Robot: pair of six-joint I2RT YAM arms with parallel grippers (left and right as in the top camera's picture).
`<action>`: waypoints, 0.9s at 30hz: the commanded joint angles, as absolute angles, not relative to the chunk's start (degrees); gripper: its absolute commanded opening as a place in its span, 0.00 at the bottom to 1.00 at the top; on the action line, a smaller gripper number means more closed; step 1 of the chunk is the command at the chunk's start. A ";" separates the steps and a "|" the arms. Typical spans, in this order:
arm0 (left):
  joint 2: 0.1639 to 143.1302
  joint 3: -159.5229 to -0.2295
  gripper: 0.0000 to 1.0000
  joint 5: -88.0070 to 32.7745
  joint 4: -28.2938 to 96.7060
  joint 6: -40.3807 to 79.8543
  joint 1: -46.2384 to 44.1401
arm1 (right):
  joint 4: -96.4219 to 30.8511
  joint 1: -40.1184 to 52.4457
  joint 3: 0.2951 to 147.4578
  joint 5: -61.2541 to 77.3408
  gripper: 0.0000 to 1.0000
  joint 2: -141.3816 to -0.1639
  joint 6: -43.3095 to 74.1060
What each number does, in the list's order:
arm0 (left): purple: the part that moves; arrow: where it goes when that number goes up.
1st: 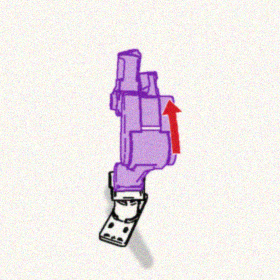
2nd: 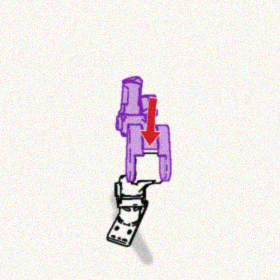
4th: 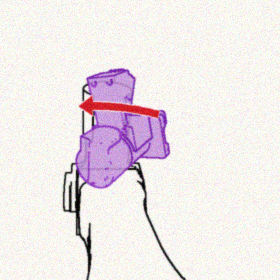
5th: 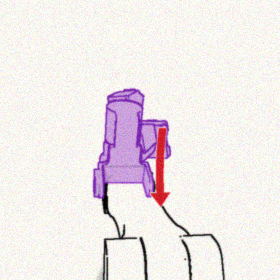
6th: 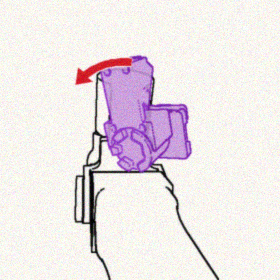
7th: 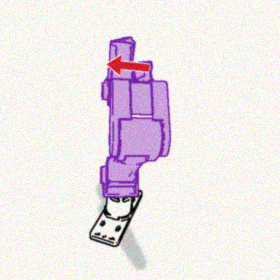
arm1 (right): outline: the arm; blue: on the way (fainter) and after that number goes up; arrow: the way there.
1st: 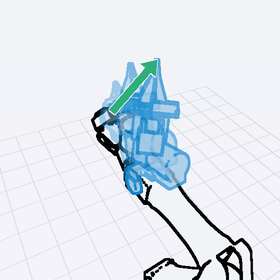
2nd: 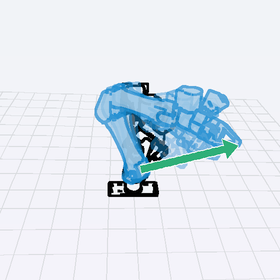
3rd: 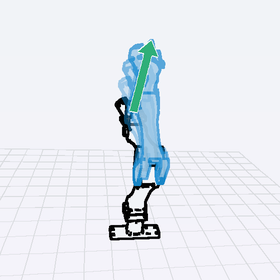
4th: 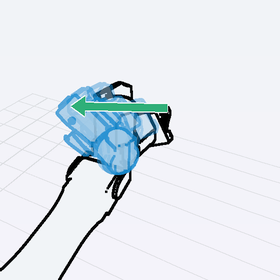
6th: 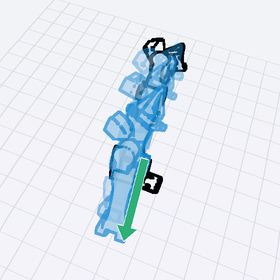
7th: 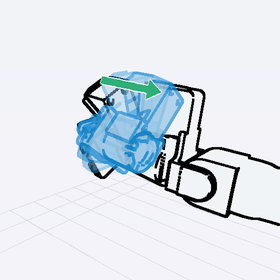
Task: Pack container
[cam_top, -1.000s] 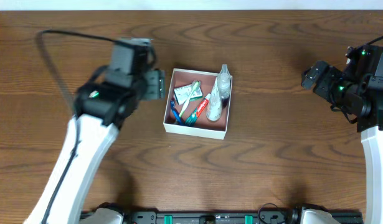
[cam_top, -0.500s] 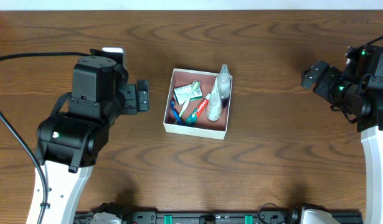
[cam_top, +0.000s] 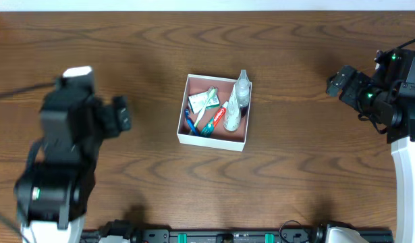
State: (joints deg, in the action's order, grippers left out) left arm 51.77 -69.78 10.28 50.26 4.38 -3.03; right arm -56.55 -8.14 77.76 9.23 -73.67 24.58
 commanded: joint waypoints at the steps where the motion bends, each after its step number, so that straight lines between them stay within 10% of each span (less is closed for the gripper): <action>1: 45.50 -62.15 0.98 7.97 49.34 3.40 1.23 | -56.62 -8.56 77.89 9.45 0.99 -73.63 25.04; 27: 2.72 -10.92 0.98 -0.91 34.81 3.68 2.83 | -56.62 -8.56 77.89 9.45 0.99 -73.63 25.04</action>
State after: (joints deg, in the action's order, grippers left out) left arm 5.58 -11.92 -0.10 35.33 4.03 2.59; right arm -56.55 -8.14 77.76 9.26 -73.67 24.58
